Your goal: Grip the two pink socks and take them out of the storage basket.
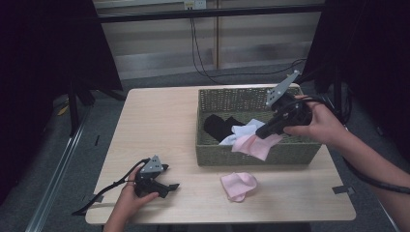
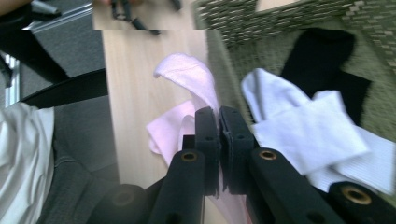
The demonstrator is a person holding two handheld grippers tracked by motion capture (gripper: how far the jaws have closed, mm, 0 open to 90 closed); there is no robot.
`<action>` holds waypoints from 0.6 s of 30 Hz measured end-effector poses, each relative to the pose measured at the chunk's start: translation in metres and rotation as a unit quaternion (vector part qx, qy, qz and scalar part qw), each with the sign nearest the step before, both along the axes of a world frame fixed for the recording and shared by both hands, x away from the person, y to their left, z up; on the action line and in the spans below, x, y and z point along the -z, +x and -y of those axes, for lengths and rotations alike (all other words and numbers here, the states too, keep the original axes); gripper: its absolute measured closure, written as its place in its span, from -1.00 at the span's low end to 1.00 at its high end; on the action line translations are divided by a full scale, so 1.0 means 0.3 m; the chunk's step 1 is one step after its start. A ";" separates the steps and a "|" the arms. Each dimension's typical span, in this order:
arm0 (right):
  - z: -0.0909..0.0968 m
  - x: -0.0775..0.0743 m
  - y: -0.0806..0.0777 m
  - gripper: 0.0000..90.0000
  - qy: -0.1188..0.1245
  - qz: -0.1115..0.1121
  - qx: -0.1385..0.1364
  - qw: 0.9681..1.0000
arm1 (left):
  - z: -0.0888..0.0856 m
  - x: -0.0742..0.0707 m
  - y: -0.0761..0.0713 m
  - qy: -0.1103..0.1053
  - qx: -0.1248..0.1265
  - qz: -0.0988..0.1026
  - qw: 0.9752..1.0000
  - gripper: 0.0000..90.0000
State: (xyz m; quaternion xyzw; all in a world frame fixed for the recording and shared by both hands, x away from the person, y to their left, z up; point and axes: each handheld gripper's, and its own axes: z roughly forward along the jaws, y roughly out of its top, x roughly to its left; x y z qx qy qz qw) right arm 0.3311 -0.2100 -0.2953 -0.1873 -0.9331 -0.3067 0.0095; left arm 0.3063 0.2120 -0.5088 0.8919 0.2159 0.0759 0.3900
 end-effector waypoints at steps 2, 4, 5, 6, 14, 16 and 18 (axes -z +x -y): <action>-0.017 0.018 -0.018 0.92 0.003 -0.003 -0.008 1.000 | 0.000 0.000 0.000 0.000 0.000 0.000 1.000 -0.67; -0.031 0.037 -0.034 0.89 0.012 -0.012 -0.016 1.000 | 0.000 0.000 0.000 0.000 0.000 0.000 1.000 -0.67; -0.038 0.048 -0.041 0.83 0.013 -0.019 -0.018 1.000 | 0.000 0.000 -0.001 0.000 0.000 -0.001 1.000 -0.67; -0.042 0.060 -0.045 0.67 0.016 -0.008 -0.017 1.000 | 0.000 0.000 0.000 0.000 0.000 -0.001 1.000 -0.67; -0.005 0.117 -0.058 0.20 0.025 0.000 0.006 1.000 | -0.001 0.000 -0.001 0.001 0.002 0.001 1.000 -0.67; 0.012 0.129 -0.063 0.13 0.027 0.005 0.012 1.000 | -0.001 0.000 -0.001 0.001 0.002 0.001 1.000 -0.67; 0.029 0.139 -0.072 0.10 0.035 0.001 0.016 0.999 | -0.001 0.000 -0.001 0.001 0.002 0.001 1.000 -0.67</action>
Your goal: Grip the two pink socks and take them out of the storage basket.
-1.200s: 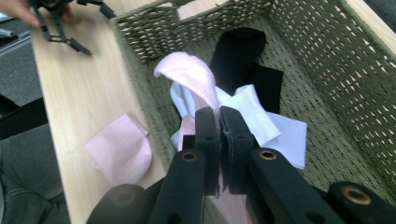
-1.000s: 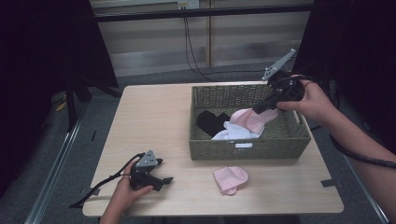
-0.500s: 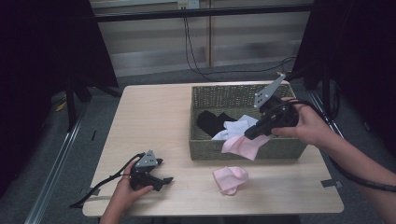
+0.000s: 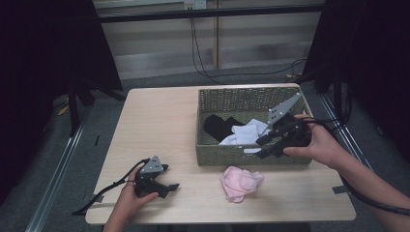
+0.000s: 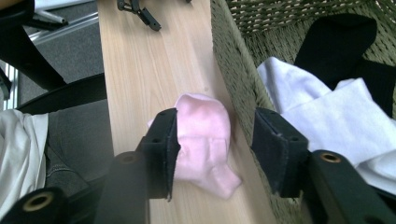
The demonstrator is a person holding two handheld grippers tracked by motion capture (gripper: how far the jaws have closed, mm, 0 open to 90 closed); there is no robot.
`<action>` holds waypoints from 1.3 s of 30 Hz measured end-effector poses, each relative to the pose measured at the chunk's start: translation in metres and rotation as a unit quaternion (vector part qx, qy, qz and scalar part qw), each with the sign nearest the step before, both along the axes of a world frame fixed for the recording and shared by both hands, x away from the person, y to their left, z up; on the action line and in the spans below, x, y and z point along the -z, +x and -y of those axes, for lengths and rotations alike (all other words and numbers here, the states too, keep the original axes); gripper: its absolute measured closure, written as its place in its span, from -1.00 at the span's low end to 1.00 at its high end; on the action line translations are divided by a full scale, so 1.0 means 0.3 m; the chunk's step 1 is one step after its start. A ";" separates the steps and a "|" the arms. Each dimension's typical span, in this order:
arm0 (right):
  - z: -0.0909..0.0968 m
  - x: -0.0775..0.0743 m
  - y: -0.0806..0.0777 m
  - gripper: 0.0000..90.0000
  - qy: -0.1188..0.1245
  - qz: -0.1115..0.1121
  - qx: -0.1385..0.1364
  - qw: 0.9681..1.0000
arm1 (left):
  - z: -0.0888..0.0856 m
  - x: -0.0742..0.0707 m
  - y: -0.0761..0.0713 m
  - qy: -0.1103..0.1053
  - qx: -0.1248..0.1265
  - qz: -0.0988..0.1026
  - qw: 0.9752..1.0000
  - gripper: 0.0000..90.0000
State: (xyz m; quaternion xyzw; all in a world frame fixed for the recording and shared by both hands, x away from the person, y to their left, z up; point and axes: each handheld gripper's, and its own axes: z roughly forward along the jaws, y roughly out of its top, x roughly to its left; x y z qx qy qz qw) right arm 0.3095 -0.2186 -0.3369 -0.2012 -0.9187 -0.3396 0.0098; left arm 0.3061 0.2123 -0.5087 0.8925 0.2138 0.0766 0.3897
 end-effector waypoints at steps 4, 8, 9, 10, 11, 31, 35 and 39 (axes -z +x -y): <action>0.035 0.030 -0.015 0.02 0.004 0.000 0.013 1.000 | 0.000 0.000 0.000 0.000 0.000 0.000 1.000 -0.67; 0.057 0.060 -0.030 -0.04 0.004 0.000 0.019 1.000 | 0.000 0.000 0.000 0.000 0.000 0.000 1.000 -0.67; 0.062 0.071 -0.033 -0.05 0.006 0.000 0.019 1.000 | 0.000 0.000 0.000 -0.001 0.000 -0.001 1.000 -0.67; 0.066 0.083 -0.038 -0.06 0.007 -0.004 0.024 1.000 | 0.000 0.000 0.000 -0.001 0.000 0.000 1.000 -0.67; 0.069 0.092 -0.040 -0.07 0.007 -0.002 0.024 1.000 | 0.000 0.000 0.000 0.000 0.000 0.000 1.000 -0.67; 0.123 0.331 -0.114 -0.19 0.013 0.006 0.059 0.998 | 0.000 0.000 0.000 -0.001 0.000 0.000 1.000 -0.67; 0.133 0.381 -0.128 -0.19 0.016 0.007 0.068 0.998 | 0.000 0.000 0.000 0.000 0.000 0.000 1.000 -0.67; 0.130 0.403 -0.144 -0.21 0.029 0.008 0.074 0.997 | 0.000 0.000 0.000 -0.001 0.000 0.000 1.000 -0.67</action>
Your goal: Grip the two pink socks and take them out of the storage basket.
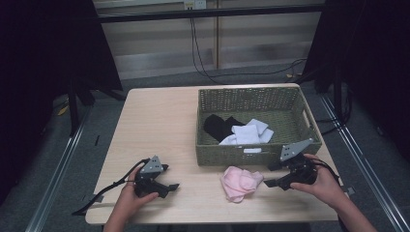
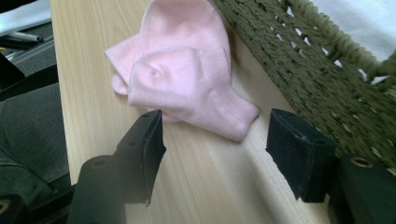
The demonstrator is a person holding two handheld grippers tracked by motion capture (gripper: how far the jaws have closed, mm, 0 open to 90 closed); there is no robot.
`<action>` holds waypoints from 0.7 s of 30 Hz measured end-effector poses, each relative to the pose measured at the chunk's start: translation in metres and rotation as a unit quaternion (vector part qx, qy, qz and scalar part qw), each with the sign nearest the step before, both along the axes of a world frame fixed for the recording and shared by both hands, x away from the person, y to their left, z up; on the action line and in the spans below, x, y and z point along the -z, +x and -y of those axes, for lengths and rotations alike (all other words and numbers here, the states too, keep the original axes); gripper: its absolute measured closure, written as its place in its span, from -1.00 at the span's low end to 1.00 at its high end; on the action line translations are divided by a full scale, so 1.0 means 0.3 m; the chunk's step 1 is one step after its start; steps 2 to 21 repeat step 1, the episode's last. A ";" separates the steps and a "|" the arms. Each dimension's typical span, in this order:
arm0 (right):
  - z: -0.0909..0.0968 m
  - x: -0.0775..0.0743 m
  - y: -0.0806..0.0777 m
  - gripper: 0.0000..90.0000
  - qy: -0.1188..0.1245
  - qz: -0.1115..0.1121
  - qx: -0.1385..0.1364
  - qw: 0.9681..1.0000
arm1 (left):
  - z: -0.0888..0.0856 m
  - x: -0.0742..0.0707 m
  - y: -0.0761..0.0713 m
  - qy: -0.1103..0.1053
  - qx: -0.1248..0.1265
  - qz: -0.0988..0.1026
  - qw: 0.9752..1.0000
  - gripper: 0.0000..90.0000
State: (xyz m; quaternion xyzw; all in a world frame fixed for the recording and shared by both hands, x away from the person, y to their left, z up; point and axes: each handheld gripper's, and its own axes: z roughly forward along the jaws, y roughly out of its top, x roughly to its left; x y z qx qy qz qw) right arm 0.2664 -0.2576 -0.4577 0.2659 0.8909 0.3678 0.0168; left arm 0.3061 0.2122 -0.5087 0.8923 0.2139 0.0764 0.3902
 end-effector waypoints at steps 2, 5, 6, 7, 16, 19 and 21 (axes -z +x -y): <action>-0.006 0.002 -0.003 -0.23 0.000 0.002 -0.001 1.000 | 0.000 0.000 0.000 0.000 0.000 0.000 1.000 -0.67; -0.006 0.002 -0.003 -0.23 0.000 0.002 -0.001 1.000 | 0.000 0.000 0.000 0.000 0.000 0.000 1.000 -0.67; -0.006 0.002 -0.003 -0.23 0.000 0.002 -0.001 1.000 | 0.000 0.000 0.000 0.000 0.000 0.000 1.000 -0.67; -0.006 0.002 -0.003 -0.23 0.000 0.002 -0.001 1.000 | 0.000 0.000 0.000 0.000 0.000 0.000 1.000 -0.67; -0.006 0.002 -0.003 -0.23 0.000 0.002 -0.001 1.000 | 0.000 0.000 0.000 0.000 0.000 0.000 1.000 -0.67; -0.006 0.002 -0.003 -0.23 0.000 0.002 -0.001 1.000 | 0.000 0.000 0.000 0.000 0.000 0.000 1.000 -0.67; -0.006 0.002 -0.003 -0.23 0.000 0.002 -0.001 1.000 | 0.000 0.000 0.000 0.000 0.000 0.000 1.000 -0.67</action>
